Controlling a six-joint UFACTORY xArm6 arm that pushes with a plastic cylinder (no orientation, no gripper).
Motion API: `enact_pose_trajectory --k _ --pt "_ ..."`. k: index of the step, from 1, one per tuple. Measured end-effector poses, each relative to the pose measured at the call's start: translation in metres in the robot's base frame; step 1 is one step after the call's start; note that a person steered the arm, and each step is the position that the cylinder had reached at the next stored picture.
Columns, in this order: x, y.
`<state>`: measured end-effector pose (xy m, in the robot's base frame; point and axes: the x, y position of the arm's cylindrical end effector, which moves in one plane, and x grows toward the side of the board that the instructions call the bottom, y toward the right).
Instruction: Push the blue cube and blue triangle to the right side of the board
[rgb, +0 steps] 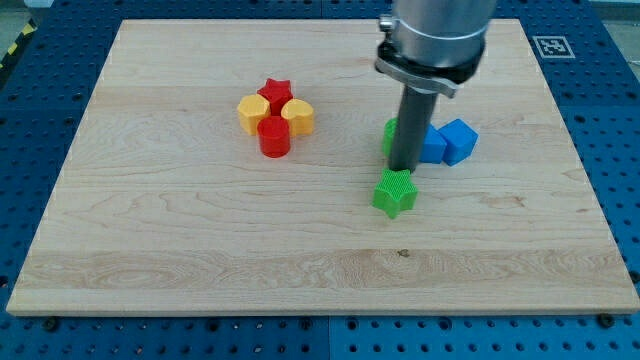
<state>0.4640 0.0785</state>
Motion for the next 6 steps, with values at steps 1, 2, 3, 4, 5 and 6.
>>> enact_pose_trajectory --k 1,2,3,4,5,6 --pt "-0.009 -0.006" --pt "-0.018 0.011" --pt "-0.021 0.039" --pt "-0.021 0.054" --pt "-0.021 0.058" --pt "-0.031 0.058"
